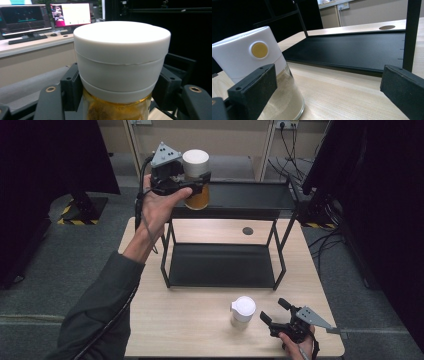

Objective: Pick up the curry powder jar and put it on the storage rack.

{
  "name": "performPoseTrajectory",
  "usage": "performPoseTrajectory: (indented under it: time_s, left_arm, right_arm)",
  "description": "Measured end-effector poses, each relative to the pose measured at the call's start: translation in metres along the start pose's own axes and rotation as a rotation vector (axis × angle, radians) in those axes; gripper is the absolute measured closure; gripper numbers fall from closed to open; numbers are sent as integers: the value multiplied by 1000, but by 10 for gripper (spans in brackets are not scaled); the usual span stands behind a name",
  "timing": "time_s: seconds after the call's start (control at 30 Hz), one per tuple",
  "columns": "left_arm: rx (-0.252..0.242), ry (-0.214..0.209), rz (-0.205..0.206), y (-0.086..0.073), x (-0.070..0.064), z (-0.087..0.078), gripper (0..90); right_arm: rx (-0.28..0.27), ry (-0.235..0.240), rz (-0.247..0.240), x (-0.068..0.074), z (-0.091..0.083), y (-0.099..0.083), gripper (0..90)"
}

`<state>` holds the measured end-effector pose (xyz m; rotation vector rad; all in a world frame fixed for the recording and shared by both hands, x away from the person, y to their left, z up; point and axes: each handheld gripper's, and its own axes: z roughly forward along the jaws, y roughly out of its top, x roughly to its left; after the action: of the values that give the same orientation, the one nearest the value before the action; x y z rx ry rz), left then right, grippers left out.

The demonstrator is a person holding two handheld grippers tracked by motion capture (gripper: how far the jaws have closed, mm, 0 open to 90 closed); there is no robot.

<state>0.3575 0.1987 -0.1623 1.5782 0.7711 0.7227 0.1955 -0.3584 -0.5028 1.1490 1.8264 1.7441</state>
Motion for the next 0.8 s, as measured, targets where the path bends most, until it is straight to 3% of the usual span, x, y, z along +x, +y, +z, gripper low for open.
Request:
performPoseTrajectory:
  time_s: [0.47,0.8]
  left_arm:
    - [5,99,7,-1,-1,26,352]
    - [6,136,-20,-8,-1,36,352]
  right_arm:
    - [1,4,2,0,0,0,11]
    - [0,5,3,0,0,0,11]
